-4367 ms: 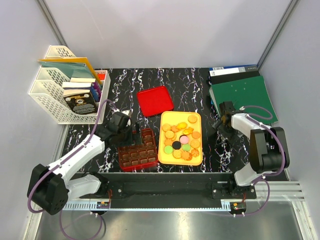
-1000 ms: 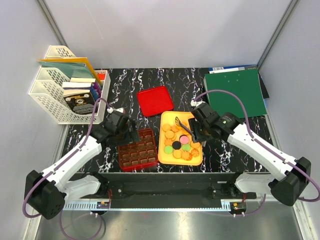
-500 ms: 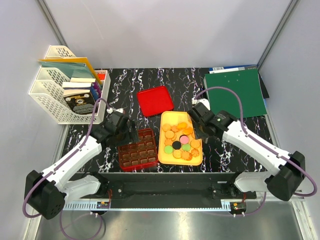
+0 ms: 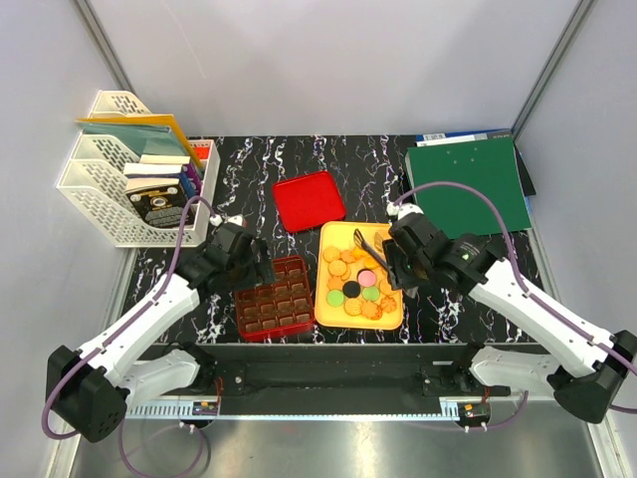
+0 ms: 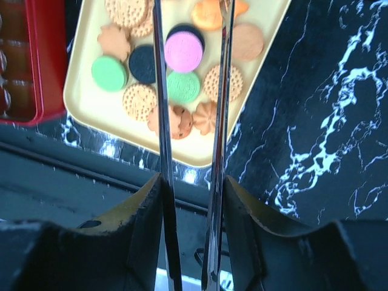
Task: Pack the cookies
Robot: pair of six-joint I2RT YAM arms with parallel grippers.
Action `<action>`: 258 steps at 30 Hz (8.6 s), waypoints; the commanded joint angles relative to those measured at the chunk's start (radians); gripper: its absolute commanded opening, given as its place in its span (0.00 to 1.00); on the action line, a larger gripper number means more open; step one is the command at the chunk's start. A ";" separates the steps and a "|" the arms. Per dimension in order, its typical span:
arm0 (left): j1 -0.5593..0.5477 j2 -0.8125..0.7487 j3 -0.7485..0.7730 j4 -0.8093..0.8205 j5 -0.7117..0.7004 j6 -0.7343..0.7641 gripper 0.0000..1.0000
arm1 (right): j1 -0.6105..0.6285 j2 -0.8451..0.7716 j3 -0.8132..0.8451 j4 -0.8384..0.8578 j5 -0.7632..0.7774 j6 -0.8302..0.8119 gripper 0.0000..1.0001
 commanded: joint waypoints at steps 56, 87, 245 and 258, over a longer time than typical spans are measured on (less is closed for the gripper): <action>-0.008 0.026 -0.033 0.061 0.022 0.003 0.99 | 0.572 0.069 0.108 -0.589 0.169 0.686 0.51; -0.008 -0.002 -0.070 0.062 0.035 -0.010 0.99 | 0.574 0.058 0.004 -0.552 0.082 0.715 0.35; 0.002 0.006 0.037 -0.010 -0.013 -0.043 0.99 | 0.213 0.196 0.409 -0.228 0.392 0.275 0.18; -0.022 0.220 0.194 0.400 0.453 -0.121 0.99 | 0.178 0.066 0.302 -0.142 0.252 0.281 0.18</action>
